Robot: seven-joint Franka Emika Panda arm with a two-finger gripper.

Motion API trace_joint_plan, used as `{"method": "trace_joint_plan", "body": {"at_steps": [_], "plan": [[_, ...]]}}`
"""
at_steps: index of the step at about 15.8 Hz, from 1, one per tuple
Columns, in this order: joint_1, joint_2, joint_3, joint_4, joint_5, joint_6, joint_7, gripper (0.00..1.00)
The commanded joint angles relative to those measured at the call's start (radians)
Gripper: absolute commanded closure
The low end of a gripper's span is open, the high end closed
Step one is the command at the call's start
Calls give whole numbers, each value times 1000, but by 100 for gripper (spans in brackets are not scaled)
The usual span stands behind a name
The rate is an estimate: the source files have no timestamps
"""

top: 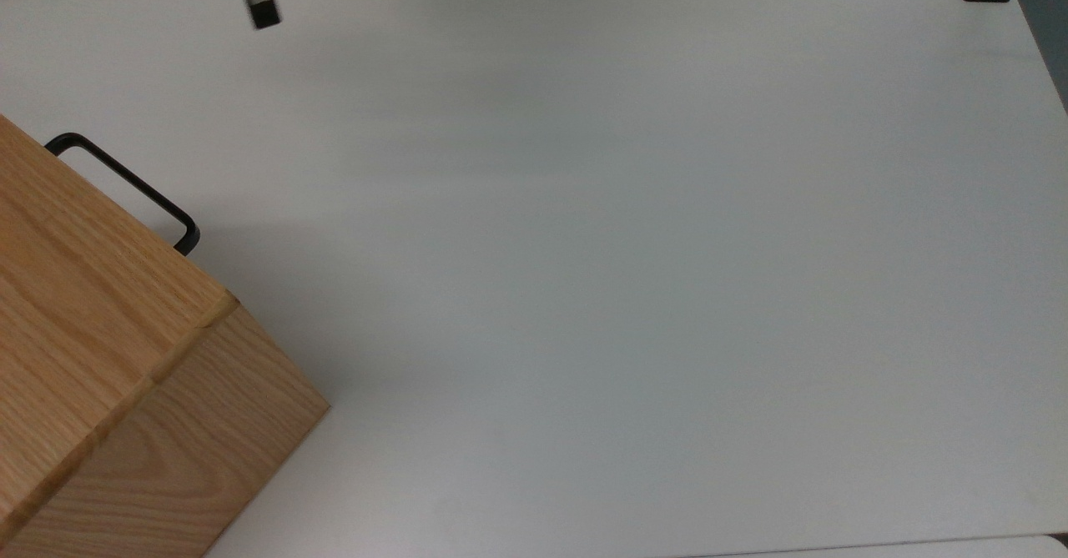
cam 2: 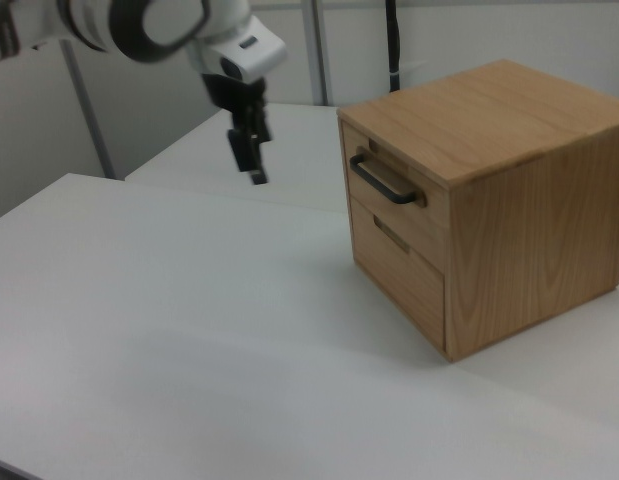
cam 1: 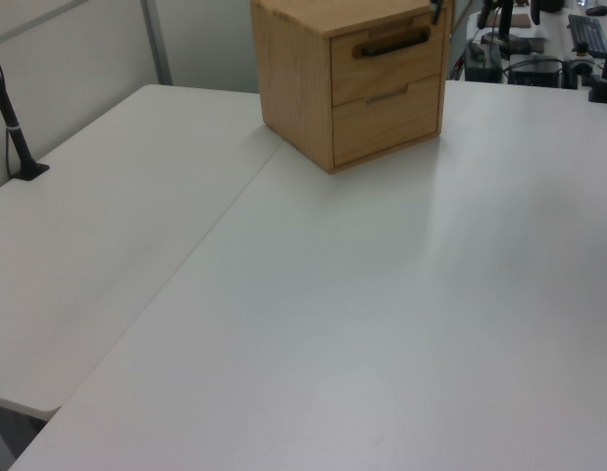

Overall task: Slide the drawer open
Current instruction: 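Move the gripper down to the black handle of the upper drawer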

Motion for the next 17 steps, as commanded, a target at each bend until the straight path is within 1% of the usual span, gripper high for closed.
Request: {"method": "trace_joint_plan", "body": {"at_steps": [1, 3, 4, 5, 6, 7, 8, 9, 10, 11, 14, 17], "plan": [[-9, 40, -31, -48, 58, 232, 171, 0], [-11, 88, -33, -44, 49, 305, 249, 0], [-11, 105, -33, -44, 47, 332, 271, 2], [-12, 120, -33, -44, 53, 367, 289, 6], [-14, 138, -34, -42, 55, 397, 317, 13], [-14, 154, -34, -41, 46, 414, 343, 27], [-14, 162, -34, -41, 46, 428, 364, 35], [-15, 165, -34, -41, 49, 449, 374, 39], [-19, 168, -34, -41, 50, 470, 383, 40], [-23, 175, -34, -41, 52, 487, 397, 43], [-48, 185, -36, -41, 58, 521, 411, 44], [-49, 197, -36, -41, 56, 529, 411, 46]]}}
